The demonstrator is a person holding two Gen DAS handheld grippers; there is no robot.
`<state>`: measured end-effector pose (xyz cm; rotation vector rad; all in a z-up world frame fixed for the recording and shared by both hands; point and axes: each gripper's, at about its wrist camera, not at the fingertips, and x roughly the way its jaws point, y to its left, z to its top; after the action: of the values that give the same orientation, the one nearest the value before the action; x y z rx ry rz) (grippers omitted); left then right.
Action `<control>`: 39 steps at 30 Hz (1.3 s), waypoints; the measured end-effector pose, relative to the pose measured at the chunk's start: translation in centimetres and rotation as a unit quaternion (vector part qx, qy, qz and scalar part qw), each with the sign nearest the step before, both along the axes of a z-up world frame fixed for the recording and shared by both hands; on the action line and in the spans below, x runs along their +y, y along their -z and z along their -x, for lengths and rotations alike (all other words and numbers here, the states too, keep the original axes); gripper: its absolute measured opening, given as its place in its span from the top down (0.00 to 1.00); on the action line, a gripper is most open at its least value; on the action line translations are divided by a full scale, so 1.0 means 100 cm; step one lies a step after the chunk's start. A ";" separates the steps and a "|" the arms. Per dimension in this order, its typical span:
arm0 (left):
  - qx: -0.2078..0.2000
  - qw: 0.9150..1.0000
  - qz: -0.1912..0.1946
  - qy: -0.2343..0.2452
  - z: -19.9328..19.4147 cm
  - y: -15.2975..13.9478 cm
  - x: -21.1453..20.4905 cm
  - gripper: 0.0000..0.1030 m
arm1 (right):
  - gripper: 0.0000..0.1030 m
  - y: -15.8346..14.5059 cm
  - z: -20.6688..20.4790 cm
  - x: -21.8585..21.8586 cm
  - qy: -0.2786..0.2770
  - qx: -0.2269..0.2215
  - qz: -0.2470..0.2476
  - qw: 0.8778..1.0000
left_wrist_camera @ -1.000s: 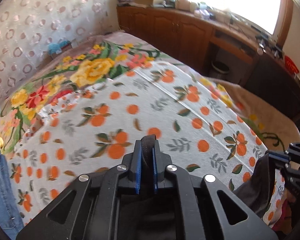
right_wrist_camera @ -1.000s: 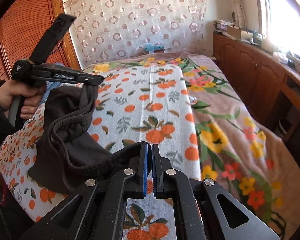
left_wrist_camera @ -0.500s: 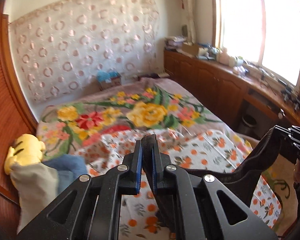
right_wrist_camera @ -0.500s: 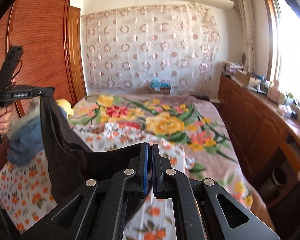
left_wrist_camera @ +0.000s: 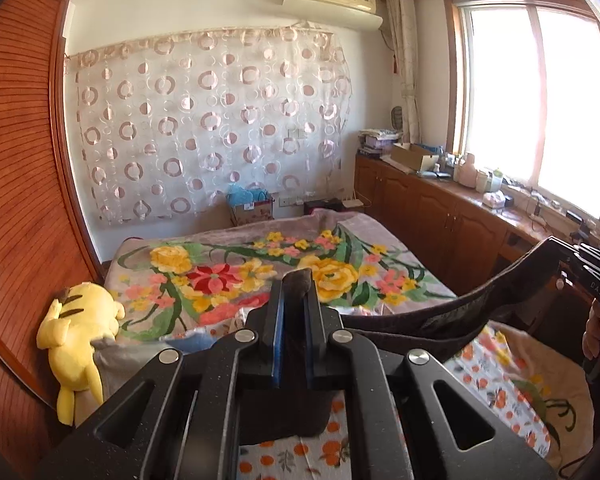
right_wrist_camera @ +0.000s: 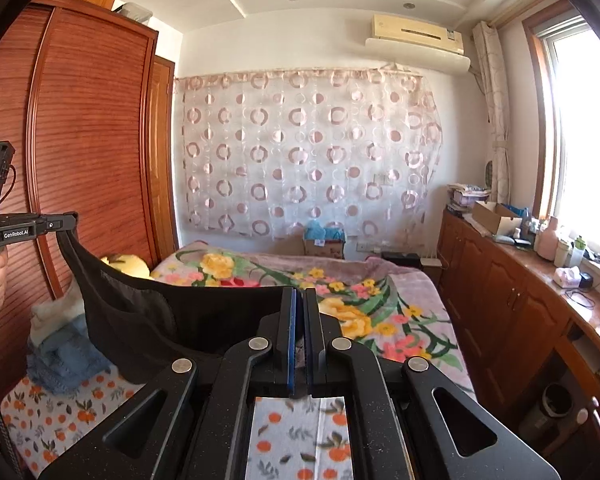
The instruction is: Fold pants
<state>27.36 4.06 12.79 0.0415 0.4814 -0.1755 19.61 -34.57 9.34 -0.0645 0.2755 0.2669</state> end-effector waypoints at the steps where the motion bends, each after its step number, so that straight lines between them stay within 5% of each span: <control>1: 0.006 1.000 -0.002 0.001 0.008 0.013 0.001 0.91 | 0.97 0.015 0.008 -0.001 -0.003 0.007 0.002 1.000; 9: 0.099 0.995 0.002 0.010 0.064 0.150 -0.005 0.91 | 0.97 0.169 0.057 0.008 -0.015 0.143 -0.001 0.990; 12: 0.116 0.993 0.013 0.008 0.081 0.173 -0.010 0.91 | 0.97 0.202 0.067 0.007 -0.015 0.174 -0.011 0.984; 16: 0.121 0.992 0.020 0.007 0.103 0.185 -0.013 0.91 | 0.97 0.215 0.083 0.003 -0.014 0.179 -0.012 0.984; 28: 0.131 0.990 0.046 0.007 0.165 0.205 -0.013 0.91 | 0.97 0.183 0.124 -0.019 -0.008 0.194 -0.025 0.981; 35: 0.150 0.988 0.046 -0.001 0.164 0.225 -0.008 0.91 | 0.97 0.192 0.127 -0.015 -0.014 0.217 -0.032 0.976; 39: 0.153 0.987 0.047 -0.003 0.161 0.226 -0.005 0.91 | 0.76 0.199 0.107 -0.005 -0.002 0.219 -0.012 0.976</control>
<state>11.22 3.60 -9.83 -0.0813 0.7790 -0.1997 8.96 -35.10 -10.52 0.0194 0.7103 0.2875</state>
